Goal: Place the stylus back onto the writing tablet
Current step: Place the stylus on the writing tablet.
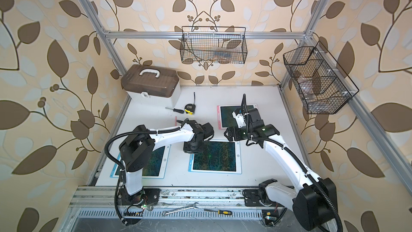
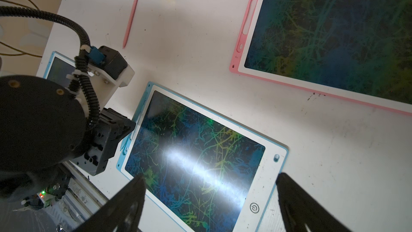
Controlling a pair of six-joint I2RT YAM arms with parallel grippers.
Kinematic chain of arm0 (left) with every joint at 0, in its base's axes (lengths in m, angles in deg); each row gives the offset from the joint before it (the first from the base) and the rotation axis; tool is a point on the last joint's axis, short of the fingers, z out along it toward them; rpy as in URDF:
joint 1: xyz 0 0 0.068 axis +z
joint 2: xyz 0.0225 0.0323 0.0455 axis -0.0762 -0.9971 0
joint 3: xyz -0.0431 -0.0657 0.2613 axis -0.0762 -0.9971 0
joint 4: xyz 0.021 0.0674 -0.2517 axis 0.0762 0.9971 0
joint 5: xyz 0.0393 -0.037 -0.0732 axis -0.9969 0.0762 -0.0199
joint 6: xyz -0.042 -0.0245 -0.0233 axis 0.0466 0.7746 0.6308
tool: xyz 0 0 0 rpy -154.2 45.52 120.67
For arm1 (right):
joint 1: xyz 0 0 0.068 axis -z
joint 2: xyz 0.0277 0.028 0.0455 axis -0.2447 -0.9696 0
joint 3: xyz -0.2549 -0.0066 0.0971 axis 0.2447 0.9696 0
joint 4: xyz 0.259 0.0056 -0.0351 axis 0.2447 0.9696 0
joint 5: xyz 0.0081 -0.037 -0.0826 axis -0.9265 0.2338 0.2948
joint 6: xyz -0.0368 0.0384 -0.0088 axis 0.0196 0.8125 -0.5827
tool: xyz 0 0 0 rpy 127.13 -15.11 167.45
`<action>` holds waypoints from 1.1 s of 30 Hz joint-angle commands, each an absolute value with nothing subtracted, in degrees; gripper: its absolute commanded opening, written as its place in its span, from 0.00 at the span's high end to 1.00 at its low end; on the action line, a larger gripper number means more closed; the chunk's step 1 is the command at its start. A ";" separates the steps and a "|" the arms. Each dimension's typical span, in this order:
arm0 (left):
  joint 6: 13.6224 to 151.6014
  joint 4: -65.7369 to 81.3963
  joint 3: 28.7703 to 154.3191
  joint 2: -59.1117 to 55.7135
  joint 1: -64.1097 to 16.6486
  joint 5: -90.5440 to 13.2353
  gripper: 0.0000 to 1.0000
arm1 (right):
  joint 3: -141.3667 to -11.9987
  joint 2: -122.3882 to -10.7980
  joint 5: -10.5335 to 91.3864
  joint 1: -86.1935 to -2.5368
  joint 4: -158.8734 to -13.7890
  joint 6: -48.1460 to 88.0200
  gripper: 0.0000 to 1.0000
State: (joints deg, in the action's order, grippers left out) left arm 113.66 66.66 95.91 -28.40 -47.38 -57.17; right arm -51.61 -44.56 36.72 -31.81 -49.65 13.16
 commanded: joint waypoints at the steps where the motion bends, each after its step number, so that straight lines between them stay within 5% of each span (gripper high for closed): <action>1: 115.14 68.55 95.14 -27.43 -48.19 -58.53 0.89 | -52.57 -44.70 35.73 -32.27 -50.07 12.35 0.08; 23: 116.72 65.99 92.48 -28.31 -49.51 -58.51 0.76 | -52.75 -44.72 36.07 -33.06 -49.87 12.22 0.09; 33: 118.30 66.19 93.89 -26.47 -49.02 -60.09 0.81 | -52.67 -44.60 36.17 -33.06 -49.94 12.17 0.09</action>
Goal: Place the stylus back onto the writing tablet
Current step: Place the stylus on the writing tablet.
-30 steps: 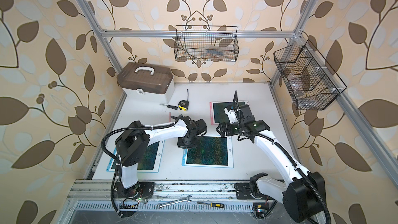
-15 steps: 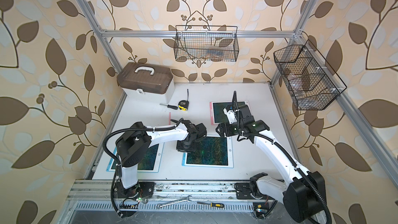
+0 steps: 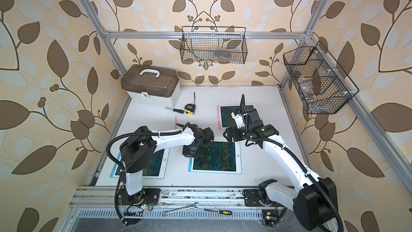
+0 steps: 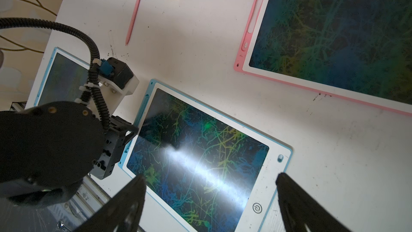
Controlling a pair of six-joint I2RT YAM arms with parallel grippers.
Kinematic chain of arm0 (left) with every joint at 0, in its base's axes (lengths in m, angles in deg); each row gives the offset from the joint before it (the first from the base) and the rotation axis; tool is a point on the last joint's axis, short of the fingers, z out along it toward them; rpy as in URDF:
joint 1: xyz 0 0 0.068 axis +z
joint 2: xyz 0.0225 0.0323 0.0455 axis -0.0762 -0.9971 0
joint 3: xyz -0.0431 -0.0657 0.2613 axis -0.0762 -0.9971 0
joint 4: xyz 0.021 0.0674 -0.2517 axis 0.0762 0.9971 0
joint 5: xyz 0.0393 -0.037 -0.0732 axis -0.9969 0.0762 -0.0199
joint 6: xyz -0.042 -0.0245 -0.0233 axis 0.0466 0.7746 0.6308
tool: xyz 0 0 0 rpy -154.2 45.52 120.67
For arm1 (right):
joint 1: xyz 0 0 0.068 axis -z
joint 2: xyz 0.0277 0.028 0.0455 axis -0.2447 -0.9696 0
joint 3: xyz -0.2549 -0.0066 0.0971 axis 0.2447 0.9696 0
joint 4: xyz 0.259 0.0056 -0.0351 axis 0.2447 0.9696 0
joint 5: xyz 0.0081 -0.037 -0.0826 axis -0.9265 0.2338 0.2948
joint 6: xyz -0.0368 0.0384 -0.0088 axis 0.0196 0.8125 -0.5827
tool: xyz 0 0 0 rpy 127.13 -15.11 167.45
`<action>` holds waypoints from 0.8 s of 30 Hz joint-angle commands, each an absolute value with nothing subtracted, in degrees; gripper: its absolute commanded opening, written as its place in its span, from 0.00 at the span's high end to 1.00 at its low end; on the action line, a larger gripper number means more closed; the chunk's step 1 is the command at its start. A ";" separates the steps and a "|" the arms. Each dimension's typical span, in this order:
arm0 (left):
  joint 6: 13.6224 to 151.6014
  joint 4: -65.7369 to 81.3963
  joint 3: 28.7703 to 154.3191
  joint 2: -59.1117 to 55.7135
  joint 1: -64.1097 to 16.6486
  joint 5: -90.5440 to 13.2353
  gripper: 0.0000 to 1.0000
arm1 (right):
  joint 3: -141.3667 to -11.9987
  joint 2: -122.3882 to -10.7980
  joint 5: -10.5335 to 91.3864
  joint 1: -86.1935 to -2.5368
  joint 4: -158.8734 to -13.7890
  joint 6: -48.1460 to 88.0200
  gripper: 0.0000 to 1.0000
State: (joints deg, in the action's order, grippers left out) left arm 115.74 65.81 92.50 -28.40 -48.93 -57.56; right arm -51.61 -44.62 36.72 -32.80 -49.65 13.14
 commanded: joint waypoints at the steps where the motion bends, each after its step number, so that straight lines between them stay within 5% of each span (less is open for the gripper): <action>1: 118.84 65.55 93.86 -25.93 -48.82 -59.85 0.81 | -52.67 -44.48 36.16 -33.06 -49.87 12.08 0.08; 24: 118.74 62.26 93.33 -24.05 -42.31 -60.13 0.89 | -52.22 -43.56 36.17 -33.50 -49.96 12.26 0.09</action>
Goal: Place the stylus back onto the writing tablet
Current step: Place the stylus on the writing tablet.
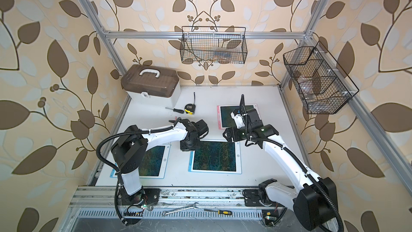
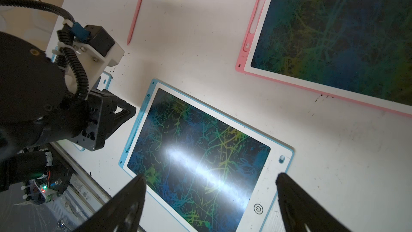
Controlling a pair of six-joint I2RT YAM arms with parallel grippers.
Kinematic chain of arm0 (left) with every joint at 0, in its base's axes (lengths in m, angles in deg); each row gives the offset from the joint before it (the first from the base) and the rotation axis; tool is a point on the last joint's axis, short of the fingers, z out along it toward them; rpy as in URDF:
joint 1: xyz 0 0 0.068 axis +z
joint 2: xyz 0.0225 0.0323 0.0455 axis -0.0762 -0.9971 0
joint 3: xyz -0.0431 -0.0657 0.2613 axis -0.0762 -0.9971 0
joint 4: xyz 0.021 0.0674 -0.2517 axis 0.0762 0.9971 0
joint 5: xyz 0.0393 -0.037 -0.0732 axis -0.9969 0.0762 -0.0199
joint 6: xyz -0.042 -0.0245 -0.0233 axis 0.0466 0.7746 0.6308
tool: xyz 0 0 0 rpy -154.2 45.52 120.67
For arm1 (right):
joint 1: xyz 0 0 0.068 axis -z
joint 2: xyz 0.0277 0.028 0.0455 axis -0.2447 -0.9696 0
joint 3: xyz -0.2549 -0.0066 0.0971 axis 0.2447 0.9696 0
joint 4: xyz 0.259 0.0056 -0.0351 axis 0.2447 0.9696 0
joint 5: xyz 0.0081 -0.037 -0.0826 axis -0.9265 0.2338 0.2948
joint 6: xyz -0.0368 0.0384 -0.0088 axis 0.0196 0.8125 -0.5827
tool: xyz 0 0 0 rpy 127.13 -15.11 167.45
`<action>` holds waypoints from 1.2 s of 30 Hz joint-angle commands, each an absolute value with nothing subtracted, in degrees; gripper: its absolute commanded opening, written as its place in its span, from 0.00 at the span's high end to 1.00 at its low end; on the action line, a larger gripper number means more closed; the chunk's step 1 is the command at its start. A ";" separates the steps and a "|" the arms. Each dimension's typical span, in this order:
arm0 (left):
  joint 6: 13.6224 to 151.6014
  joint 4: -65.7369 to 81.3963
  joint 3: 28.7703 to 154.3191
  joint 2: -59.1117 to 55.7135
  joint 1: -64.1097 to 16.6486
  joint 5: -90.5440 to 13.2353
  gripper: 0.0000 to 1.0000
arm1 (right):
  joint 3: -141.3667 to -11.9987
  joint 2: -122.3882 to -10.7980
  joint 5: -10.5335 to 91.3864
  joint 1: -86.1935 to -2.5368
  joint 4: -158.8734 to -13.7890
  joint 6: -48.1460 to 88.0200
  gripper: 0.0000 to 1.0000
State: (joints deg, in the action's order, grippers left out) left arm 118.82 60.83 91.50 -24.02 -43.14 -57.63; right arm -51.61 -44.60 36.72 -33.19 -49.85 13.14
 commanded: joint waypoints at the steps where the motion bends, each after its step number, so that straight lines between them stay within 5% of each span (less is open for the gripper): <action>1: 118.83 62.00 93.15 -23.92 -42.30 -59.95 0.90 | -52.14 -43.55 36.23 -33.50 -49.96 12.30 0.08; 36: 118.04 59.30 87.39 -24.38 -43.05 -54.82 0.93 | -52.66 -44.83 36.25 -33.76 -50.05 12.18 0.09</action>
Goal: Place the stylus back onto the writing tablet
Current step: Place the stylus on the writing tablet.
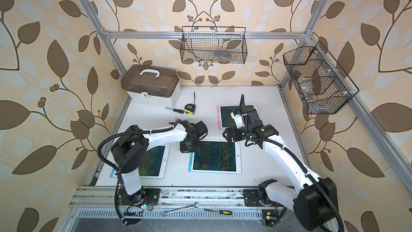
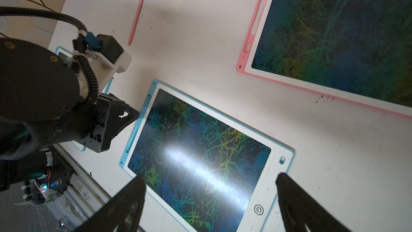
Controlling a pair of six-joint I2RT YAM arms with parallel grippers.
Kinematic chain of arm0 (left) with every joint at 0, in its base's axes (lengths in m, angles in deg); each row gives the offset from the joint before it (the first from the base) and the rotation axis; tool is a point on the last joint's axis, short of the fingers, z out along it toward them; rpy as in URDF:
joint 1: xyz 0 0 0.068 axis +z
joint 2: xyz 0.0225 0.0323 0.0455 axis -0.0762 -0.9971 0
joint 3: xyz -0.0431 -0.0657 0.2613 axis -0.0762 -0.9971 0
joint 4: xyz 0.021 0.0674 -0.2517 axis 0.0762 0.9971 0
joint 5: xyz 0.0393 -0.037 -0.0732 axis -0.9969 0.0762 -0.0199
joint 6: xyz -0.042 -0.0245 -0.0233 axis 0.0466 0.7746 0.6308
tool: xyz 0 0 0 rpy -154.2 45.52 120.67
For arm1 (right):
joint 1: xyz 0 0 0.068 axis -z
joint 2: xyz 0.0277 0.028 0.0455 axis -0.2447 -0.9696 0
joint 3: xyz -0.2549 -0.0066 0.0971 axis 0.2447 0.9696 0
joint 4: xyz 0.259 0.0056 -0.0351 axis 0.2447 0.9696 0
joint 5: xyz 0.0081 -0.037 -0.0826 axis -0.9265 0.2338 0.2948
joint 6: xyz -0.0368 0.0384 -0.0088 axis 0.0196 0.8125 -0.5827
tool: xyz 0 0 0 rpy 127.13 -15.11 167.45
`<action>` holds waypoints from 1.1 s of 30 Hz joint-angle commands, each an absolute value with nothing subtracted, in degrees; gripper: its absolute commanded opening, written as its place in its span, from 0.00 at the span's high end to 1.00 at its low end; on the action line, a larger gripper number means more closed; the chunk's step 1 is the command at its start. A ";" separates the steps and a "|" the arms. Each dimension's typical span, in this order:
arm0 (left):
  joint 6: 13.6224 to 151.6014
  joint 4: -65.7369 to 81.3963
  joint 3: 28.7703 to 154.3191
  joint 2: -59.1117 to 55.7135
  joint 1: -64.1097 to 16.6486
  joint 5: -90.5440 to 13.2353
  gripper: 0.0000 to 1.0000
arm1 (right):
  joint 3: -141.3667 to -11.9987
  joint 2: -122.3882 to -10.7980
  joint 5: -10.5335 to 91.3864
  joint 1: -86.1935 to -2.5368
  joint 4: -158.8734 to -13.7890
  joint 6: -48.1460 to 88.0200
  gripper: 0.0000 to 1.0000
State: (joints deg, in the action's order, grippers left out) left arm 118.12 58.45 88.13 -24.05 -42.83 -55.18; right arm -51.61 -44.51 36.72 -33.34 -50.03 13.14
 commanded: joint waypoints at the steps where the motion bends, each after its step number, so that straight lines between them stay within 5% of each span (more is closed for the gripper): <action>1: 117.99 59.30 87.26 -24.44 -43.09 -54.76 0.94 | -52.70 -44.88 36.26 -33.76 -50.05 12.17 0.09; 33: 117.86 60.45 88.55 -23.92 -45.20 -56.81 0.90 | -52.32 -44.19 36.39 -33.72 -50.05 12.08 0.08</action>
State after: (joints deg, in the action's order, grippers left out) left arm 117.99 58.80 87.63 -24.57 -44.19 -56.05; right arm -51.61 -44.58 36.72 -33.45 -50.03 13.14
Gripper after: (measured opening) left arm 0.103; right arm 0.914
